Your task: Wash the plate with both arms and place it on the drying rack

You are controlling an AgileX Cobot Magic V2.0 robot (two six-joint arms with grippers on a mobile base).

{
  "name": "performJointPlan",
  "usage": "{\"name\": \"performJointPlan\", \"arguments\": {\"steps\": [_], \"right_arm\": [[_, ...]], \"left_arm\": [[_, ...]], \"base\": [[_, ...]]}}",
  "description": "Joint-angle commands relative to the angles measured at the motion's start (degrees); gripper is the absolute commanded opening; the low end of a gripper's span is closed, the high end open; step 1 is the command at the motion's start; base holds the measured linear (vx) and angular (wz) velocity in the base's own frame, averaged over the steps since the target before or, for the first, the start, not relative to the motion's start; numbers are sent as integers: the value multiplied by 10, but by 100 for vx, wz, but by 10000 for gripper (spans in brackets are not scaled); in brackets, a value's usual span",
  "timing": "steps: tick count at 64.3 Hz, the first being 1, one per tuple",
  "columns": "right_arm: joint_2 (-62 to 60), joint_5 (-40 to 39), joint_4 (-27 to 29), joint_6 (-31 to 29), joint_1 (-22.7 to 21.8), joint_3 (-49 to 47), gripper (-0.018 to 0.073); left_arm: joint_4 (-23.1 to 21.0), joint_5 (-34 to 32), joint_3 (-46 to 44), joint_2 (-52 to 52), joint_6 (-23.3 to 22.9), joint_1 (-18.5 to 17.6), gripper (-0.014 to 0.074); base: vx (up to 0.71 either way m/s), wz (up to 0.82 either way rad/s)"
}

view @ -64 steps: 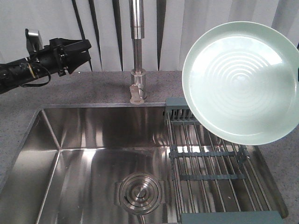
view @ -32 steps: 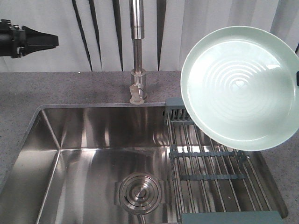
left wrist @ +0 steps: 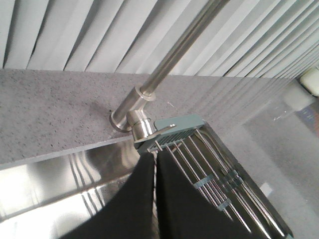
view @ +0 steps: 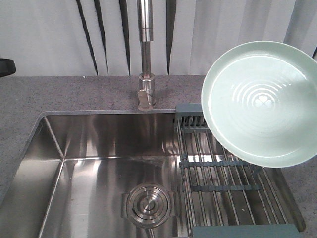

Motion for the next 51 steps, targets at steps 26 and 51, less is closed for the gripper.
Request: {"name": "performJointPlan", "arguments": {"steps": [26,51], "right_arm": [[-8,-6,93,-56,-3,110,-6],[27,-85,50,7,183,121,-4]], "left_arm": [[20,-25,158,-245,-4,1,-7],[16,-8,219,-297,-4,-1,-7]], "base": [[0,0],[0,0]]}}
